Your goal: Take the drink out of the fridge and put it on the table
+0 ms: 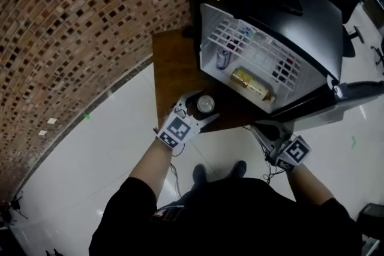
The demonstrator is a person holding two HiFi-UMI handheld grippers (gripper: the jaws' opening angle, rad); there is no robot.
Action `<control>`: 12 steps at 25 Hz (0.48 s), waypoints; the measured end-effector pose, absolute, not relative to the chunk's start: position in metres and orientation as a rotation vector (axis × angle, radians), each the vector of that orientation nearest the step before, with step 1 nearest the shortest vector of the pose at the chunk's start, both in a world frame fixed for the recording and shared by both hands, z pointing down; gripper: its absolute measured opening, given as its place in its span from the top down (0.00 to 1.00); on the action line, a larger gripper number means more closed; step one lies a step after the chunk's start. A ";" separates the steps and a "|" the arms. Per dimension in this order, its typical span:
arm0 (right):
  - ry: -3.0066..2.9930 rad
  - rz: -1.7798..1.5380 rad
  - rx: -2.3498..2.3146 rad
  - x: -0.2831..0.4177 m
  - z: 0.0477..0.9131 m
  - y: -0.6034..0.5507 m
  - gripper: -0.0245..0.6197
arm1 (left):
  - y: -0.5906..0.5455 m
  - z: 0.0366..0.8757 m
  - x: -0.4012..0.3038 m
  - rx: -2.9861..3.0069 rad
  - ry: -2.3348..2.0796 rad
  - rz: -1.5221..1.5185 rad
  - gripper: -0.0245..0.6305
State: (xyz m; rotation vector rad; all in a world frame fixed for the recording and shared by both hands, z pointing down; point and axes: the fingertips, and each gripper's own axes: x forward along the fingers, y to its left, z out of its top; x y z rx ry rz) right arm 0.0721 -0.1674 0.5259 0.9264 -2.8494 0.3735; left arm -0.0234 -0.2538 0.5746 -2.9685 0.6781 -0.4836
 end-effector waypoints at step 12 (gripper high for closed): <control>-2.899 0.349 0.715 -0.034 0.607 -0.232 0.95 | -0.262 0.673 -0.140 -3.048 1.210 -0.247 0.44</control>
